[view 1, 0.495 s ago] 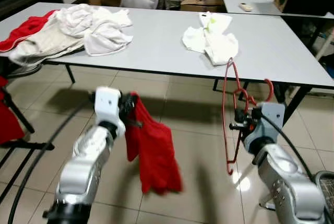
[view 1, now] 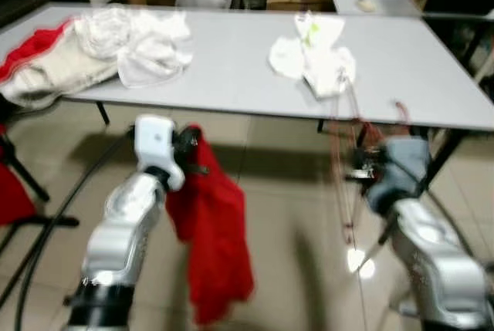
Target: Hang hanger
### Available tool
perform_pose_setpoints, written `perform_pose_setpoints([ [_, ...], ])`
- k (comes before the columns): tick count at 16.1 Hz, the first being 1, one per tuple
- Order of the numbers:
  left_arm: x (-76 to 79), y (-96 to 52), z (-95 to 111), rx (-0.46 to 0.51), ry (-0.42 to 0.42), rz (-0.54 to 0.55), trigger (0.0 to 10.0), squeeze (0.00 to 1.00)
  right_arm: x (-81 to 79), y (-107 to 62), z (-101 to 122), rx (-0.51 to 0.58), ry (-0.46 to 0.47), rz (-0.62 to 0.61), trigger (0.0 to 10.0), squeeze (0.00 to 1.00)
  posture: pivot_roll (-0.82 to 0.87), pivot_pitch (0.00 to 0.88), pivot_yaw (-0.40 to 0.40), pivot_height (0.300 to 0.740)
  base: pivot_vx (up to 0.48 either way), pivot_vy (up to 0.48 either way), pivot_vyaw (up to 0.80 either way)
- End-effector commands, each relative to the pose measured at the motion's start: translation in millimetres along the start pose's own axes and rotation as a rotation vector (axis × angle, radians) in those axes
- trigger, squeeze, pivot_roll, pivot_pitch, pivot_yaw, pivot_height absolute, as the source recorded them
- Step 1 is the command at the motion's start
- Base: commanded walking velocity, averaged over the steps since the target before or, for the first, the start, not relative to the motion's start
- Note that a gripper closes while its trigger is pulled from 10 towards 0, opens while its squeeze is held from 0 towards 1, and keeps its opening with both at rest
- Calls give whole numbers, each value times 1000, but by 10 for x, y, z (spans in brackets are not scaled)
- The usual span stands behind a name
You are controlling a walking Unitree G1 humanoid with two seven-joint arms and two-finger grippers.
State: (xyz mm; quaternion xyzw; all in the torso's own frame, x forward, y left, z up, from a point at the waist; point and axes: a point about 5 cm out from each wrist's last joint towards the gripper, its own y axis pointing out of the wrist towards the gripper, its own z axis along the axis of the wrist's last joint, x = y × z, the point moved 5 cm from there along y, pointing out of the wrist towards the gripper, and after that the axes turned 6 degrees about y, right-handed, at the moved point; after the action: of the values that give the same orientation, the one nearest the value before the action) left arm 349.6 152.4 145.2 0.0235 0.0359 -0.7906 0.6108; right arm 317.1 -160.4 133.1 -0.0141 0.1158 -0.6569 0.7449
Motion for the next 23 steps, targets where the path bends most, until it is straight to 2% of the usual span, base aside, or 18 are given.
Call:
perform_pose_setpoints([
  [1, -5, 34, 93, 24, -2, -1, 10000, 0, 10, 15, 77, 22, -24, 18, 10000, 0, 9, 0, 25, 740, 345, 0, 0],
  [3, -6, 50, 142, 37, -5, -10, 10000, 0, 2, 32, 126, 30, -35, 37, 10000, 0, 12, 0, 26, 740, 343, 0, 0],
  [9, 123, 136, 343, 84, -7, -97, 10000, 0, -50, 36, 214, 48, -58, 82, 10000, 0, 4, 0, 43, 740, 344, 0, -800],
  [16, 208, 178, 536, 128, -18, -160, 10000, 0, -182, -47, 289, 66, -115, 196, 10000, 0, -1, 0, 54, 740, 343, 0, 0],
  [19, 111, 271, 697, 161, -10, -119, 10000, 0, -378, -152, 383, 80, -176, 371, 10000, 0, 6, 0, 52, 740, 345, 0, 0],
  [20, 47, 366, 830, 187, -5, -105, 10000, 0, -430, -243, 459, 80, -219, 471, 10000, 0, 8, 0, 49, 740, 349, 0, 0],
  [23, -63, 549, 1049, 219, 49, -84, 10000, 0, -369, -389, 499, 33, -305, 590, 10000, 0, 24, 0, 39, 740, 352, 0, 0],
])
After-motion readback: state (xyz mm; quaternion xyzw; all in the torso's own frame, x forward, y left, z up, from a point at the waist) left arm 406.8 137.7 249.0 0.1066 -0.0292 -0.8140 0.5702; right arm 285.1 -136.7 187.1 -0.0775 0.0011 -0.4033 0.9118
